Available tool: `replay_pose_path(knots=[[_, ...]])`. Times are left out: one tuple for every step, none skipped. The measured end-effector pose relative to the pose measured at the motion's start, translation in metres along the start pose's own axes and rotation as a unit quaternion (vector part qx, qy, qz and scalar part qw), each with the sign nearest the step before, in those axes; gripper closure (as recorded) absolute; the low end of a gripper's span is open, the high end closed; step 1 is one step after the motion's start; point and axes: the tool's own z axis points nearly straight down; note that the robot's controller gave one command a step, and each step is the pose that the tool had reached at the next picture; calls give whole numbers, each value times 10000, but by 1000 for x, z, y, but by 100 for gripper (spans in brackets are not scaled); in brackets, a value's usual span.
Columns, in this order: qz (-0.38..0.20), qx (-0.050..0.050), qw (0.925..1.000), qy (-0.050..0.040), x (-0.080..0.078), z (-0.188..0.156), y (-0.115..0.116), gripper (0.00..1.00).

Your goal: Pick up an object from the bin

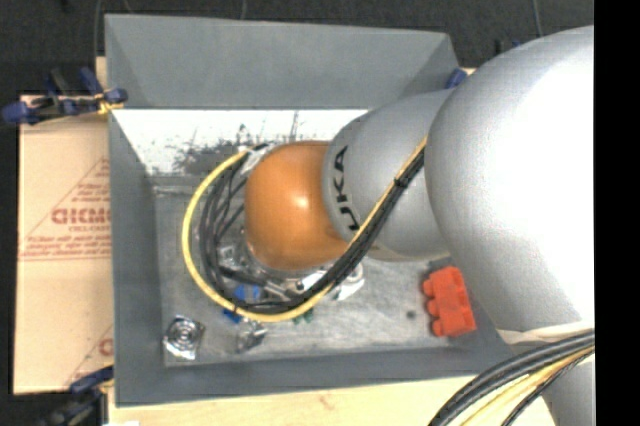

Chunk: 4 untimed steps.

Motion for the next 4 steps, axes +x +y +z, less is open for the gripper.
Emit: replay_pose_path(knots=[[731,-28,9973,-11,-22,13,-48,0],[736,-18,9973,36,-21,10,-49,100],[753,0,9971,-135,-27,11,-52,0],[1142,5,9934,-50,-86,12,-17,0]])
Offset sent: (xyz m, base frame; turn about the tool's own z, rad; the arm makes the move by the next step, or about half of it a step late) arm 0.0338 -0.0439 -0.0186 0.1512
